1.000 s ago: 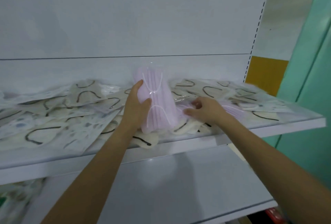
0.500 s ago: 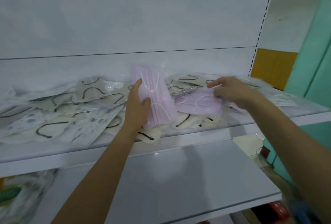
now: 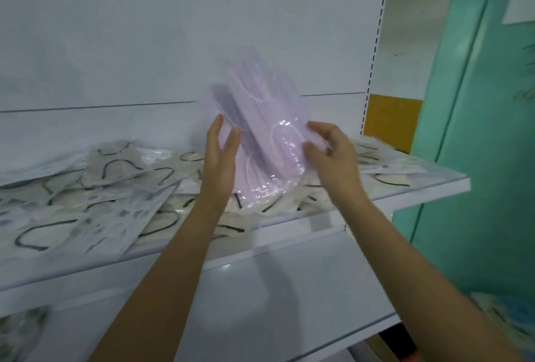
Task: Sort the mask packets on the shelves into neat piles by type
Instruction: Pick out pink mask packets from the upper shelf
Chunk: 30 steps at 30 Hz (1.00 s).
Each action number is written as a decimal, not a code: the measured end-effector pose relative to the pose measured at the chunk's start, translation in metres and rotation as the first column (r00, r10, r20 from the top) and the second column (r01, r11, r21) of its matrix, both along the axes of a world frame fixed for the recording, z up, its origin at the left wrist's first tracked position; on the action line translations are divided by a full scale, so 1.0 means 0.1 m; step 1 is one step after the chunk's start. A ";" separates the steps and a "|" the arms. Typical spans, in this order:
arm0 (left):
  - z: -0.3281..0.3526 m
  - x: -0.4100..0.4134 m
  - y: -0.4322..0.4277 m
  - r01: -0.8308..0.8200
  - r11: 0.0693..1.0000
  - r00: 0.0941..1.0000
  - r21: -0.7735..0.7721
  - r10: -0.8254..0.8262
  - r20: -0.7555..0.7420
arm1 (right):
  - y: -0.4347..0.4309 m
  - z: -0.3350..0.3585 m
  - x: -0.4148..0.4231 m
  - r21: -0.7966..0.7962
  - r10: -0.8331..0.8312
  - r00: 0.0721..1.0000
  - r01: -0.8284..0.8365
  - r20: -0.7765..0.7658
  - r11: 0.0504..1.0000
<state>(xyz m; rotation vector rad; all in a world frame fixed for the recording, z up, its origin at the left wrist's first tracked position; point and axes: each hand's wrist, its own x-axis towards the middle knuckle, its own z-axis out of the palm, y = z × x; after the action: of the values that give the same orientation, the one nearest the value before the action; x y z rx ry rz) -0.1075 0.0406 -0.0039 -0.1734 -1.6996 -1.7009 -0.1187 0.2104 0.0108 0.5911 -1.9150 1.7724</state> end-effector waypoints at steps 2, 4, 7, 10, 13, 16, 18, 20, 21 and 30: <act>0.01 -0.02 0.00 0.024 0.999 1.000 0.029 -0.024 0.007 | -0.27 -0.21 0.02 0.057 0.087 0.996 -0.089 0.032 0.994; -0.01 0.01 -0.10 -0.012 1.000 1.000 0.014 0.012 0.014 | -0.35 -0.29 0.00 0.047 0.130 0.989 -0.133 0.073 0.990; -0.04 0.04 -0.23 -0.056 0.998 0.996 -0.037 0.058 0.062 | -0.29 -0.28 -0.08 -0.050 0.198 0.973 -0.194 0.115 0.980; -0.05 0.00 -0.21 -0.038 0.999 0.993 0.011 0.037 0.110 | -0.28 -0.28 -0.17 -0.057 0.263 0.956 -0.257 0.131 0.965; -0.01 -0.09 -0.08 0.028 0.992 0.990 0.123 -0.044 0.136 | -0.27 -0.34 -0.24 0.012 0.278 0.954 -0.281 0.112 0.960; -0.03 -0.20 0.01 0.040 0.987 0.977 0.153 -0.070 0.200 | -0.19 -0.40 -0.36 0.084 0.256 0.961 -0.265 0.109 0.960; -0.08 -0.29 0.04 0.103 0.982 0.960 0.159 -0.140 0.241 | -0.10 -0.42 -0.46 0.138 0.227 0.966 -0.244 0.125 0.960; -0.10 -0.35 0.13 0.068 0.988 0.945 0.138 -0.108 0.307 | -0.04 -0.42 -0.51 0.210 0.220 0.964 -0.249 0.150 0.945; -0.13 -0.39 0.17 0.007 0.994 0.938 0.113 -0.045 0.344 | -0.02 -0.42 -0.52 0.257 0.227 0.961 -0.261 0.156 0.930; -0.19 -0.38 0.28 -0.019 0.962 0.935 0.273 -0.080 0.344 | -0.09 -0.40 -0.67 0.431 0.183 0.959 -0.263 0.217 0.863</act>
<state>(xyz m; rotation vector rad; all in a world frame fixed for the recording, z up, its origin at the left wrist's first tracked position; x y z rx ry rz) -0.1453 0.0681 -0.0226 0.2513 -1.6892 -2.0643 -0.1857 0.2014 -0.0292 0.8804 -2.5017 1.5384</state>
